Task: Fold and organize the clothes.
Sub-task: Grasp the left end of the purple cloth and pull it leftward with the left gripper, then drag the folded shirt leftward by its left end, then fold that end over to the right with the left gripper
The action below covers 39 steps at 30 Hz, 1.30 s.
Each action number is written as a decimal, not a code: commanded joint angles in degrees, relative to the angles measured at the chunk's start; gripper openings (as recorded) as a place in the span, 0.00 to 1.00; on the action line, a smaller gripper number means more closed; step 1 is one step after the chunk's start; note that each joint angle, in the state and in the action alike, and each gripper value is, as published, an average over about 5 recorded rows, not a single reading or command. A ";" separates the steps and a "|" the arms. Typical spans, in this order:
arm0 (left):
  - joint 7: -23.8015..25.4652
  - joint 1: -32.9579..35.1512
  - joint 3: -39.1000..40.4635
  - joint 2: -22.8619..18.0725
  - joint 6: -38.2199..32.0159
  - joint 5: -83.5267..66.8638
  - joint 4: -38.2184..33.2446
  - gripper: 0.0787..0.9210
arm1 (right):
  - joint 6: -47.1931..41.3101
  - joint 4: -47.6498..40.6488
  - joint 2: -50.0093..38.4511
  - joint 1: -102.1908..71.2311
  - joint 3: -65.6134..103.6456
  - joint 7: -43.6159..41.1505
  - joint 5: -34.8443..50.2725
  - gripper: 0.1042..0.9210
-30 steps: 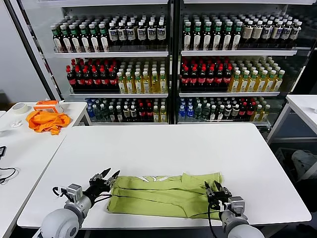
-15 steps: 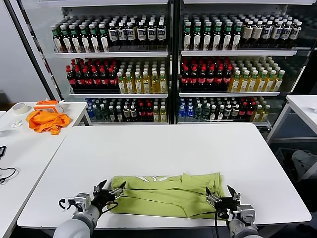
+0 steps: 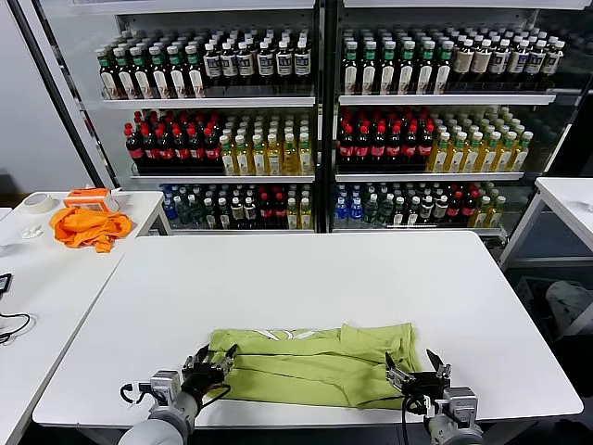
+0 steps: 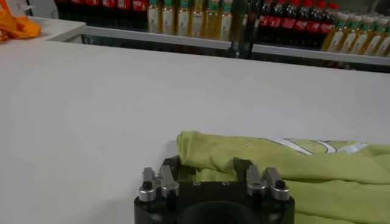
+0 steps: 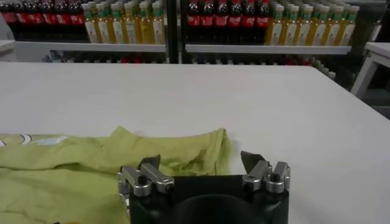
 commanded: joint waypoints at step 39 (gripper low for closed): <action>-0.15 4.92 -22.50 14.35 8.04 3.51 -11.09 0.02 | 0.48 -1.48 -0.87 1.89 -0.21 0.28 -1.10 0.88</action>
